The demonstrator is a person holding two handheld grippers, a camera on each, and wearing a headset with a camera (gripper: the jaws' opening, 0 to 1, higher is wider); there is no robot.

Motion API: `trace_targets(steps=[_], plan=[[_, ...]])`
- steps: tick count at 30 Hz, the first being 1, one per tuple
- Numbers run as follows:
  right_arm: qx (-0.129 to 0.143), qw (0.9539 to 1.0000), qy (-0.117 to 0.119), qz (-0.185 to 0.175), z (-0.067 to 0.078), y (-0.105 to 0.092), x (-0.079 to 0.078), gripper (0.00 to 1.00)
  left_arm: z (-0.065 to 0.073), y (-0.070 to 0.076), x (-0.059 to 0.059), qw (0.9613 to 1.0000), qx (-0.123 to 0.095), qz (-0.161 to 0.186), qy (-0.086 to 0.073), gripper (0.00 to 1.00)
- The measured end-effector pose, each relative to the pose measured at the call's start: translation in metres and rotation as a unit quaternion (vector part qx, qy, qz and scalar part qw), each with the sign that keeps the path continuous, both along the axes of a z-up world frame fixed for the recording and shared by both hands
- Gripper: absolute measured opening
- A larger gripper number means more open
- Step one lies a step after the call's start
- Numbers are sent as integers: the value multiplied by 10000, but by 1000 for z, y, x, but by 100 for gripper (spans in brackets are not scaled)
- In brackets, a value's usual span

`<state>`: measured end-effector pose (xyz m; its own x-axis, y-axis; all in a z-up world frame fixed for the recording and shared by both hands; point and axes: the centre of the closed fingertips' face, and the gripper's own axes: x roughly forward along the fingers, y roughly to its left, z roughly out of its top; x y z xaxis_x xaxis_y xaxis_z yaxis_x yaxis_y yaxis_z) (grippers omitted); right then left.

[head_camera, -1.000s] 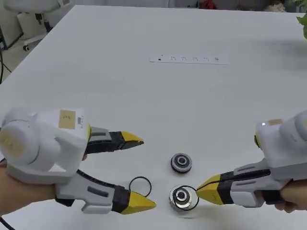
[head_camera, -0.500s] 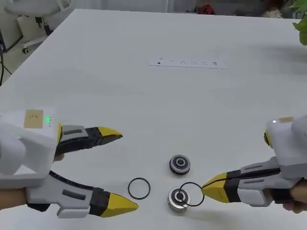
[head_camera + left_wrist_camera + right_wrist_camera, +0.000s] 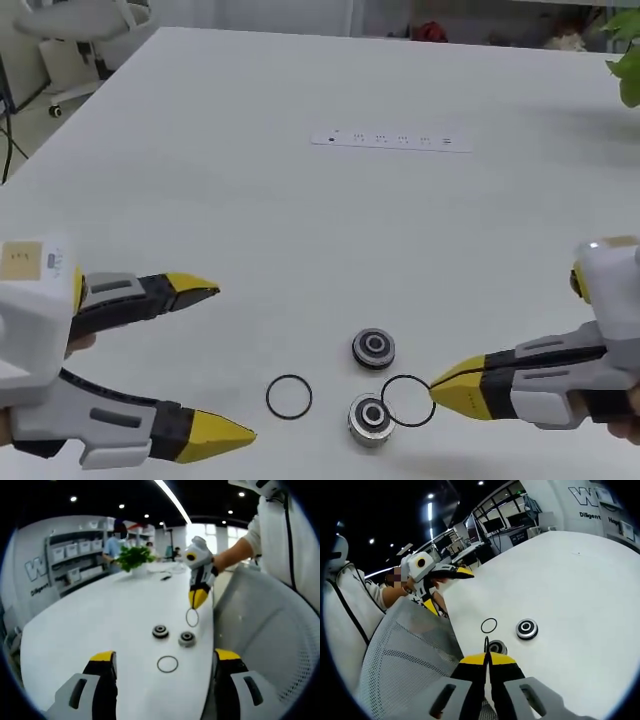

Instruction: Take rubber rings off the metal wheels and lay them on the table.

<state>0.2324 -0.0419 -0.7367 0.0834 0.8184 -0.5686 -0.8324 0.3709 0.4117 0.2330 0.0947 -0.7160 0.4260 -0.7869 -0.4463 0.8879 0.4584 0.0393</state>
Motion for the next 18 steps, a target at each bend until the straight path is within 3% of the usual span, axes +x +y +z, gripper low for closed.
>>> trace_targets(steps=[18], plan=[[12,9999,-135,88,18,2,0,0,-13,5,-9,9999,46,60,120,81]])
